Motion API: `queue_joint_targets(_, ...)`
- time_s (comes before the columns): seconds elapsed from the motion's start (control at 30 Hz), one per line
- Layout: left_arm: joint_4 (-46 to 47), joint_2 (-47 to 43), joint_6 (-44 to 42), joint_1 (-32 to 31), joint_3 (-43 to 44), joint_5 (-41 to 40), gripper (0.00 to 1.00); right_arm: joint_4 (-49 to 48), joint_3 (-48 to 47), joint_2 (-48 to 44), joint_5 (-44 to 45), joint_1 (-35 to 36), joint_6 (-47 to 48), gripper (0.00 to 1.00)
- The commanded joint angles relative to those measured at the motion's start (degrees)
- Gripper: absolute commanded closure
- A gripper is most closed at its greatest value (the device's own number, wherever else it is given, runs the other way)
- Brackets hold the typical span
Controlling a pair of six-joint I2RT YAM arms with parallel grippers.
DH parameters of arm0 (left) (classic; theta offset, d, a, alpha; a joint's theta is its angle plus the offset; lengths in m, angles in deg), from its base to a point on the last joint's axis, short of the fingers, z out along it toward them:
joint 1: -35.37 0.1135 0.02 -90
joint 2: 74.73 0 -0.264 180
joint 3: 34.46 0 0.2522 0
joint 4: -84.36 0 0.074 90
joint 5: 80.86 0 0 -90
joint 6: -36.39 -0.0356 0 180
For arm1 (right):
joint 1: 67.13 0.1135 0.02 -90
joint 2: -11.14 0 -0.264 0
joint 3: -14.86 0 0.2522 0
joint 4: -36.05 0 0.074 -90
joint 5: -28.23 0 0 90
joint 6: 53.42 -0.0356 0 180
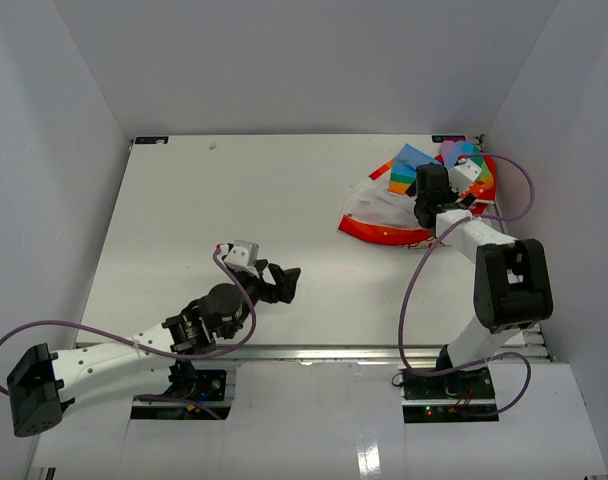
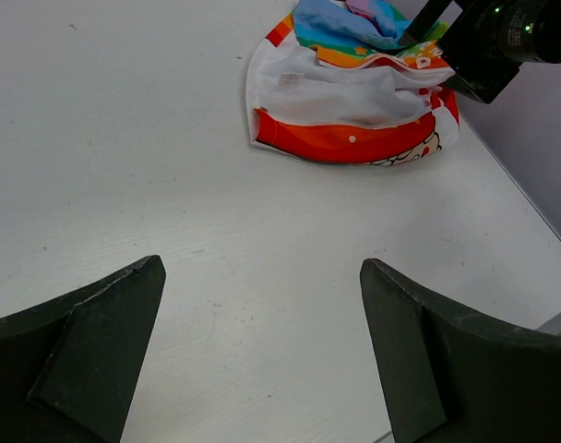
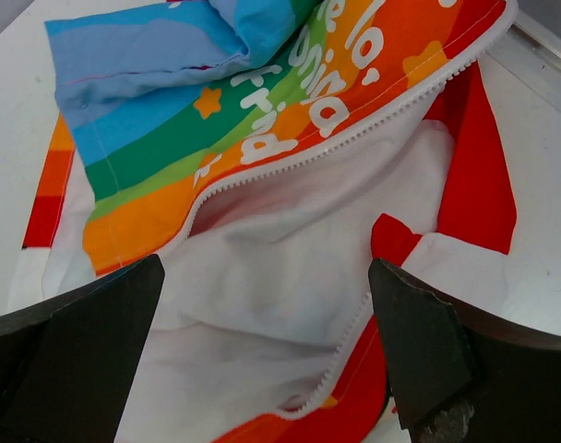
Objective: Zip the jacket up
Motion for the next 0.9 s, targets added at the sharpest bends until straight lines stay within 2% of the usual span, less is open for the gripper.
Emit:
queue_joint_targets(0.0,0.1,-1.6,0.7,-0.2,0.9,0.7,0.02,3.8,-6.4,6.2,-1.8,-3.5,-9.2,0.02)
queue_joint_targets(0.17,-0.1,-1.9,0.5,-0.2,0.8,0.1,0.02,8.9,-15.3,13.9,-0.8,-4.8,-11.3,0.02)
queue_joint_targets(0.37,-0.4,-2.2,0.4,-0.2,0.8,-0.4,0.02,9.1,-23.3,21.0,-4.4,-5.2,-8.9,0.0)
queue_joint_targets(0.4,-0.6,-2.2,0.6,-0.2,0.8,-0.5,0.02,9.0,-24.2,22.3,-5.0,-5.2,-8.3,0.02)
queue_joint_targets(0.47,-0.7,-1.9,0.6,-0.2,1.0,-0.5,0.02,9.0,-26.6,23.5,-6.3,-5.2,-5.7,0.11)
queue_joint_targets(0.57,-0.6,-1.5,0.7,-0.2,1.1,0.3,0.02,9.8,-28.4,25.2,-8.3,-5.2,-3.8,0.19)
queue_joint_targets(0.67,-0.3,-1.3,0.7,-0.2,1.0,0.3,0.02,9.8,-27.6,25.2,-8.5,-5.2,-3.5,0.36)
queue_joint_targets(0.7,-0.3,-1.3,0.6,-0.2,1.0,0.0,0.02,9.8,-27.3,25.0,-8.6,-5.2,-3.3,0.46)
queue_joint_targets(0.8,-0.3,-1.4,0.7,-0.2,0.9,-0.2,0.02,7.9,-26.2,24.5,-10.6,-5.2,-1.1,0.66)
queue_joint_targets(0.87,-0.4,-1.6,0.7,-0.2,0.9,-0.4,0.02,6.2,-25.6,24.6,-14.9,-5.2,1.6,0.84)
